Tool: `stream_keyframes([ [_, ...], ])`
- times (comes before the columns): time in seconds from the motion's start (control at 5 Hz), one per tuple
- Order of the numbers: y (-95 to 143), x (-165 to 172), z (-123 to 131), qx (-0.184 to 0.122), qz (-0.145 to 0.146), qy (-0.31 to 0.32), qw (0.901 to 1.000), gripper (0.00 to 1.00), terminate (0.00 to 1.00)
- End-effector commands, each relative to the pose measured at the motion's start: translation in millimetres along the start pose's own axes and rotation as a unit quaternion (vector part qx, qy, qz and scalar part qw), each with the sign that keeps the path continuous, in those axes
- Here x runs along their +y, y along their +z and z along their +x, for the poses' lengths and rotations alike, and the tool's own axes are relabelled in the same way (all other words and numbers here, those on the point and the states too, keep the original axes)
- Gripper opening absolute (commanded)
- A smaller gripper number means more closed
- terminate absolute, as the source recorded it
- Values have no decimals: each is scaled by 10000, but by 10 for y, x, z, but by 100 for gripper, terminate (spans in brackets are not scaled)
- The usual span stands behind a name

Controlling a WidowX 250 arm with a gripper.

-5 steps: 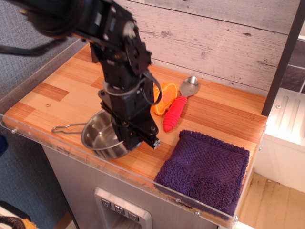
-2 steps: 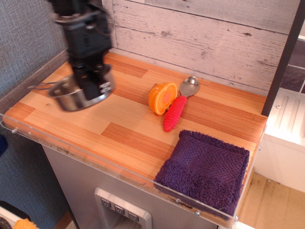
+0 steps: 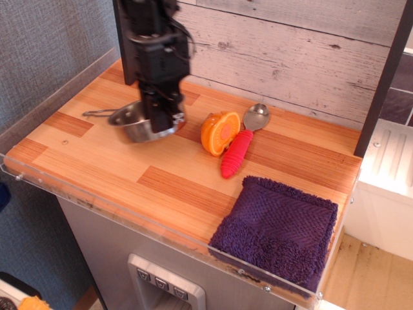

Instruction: Move pot to left of spoon.

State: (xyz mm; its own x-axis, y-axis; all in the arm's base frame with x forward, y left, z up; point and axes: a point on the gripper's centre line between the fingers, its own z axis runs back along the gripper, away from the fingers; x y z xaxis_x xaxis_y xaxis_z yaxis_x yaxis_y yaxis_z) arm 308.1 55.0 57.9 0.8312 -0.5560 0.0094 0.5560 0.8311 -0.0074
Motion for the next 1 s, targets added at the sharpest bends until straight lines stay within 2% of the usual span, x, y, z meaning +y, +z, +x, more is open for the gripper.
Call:
stream_keyframes([
  [0.0,-57,387,195,20,313,27,9995,0,0],
  [0.2,-158,493,218,4,231,37,9997,0,0],
  [0.4,-260,461,244,38,116,-14,9999,0,0],
  [0.6,-300,393,256,46,13,13,10000,100,0],
  [0.8,-191,413,272,-225,-4,143,9996,100,0],
])
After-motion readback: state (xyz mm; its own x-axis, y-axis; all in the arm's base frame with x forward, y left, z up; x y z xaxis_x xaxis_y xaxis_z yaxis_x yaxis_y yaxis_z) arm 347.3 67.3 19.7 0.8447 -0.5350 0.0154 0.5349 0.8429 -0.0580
